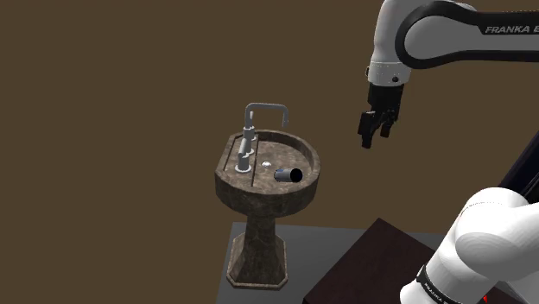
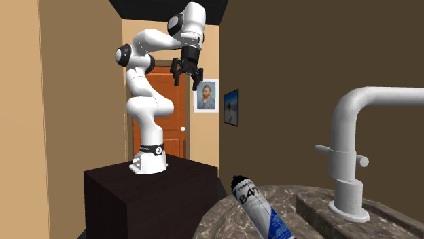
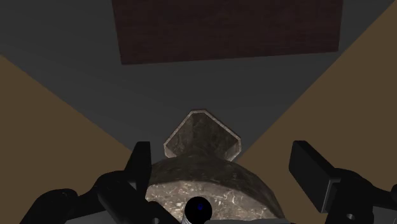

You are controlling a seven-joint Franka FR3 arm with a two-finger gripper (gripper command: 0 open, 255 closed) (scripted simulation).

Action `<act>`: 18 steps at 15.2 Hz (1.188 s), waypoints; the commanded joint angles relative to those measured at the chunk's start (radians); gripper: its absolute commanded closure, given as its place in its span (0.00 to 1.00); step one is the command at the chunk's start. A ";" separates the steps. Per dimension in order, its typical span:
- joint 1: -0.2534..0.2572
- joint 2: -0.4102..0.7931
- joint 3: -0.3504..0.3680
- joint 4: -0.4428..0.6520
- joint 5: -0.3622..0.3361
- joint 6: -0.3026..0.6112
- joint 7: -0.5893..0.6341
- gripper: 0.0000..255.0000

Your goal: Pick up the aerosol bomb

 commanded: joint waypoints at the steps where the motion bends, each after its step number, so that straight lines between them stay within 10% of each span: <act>1: 0.000 0.000 0.000 0.000 0.000 0.000 0.000 0.00; 18: -0.029 0.619 -0.034 0.136 -0.080 0.437 -0.030 0.00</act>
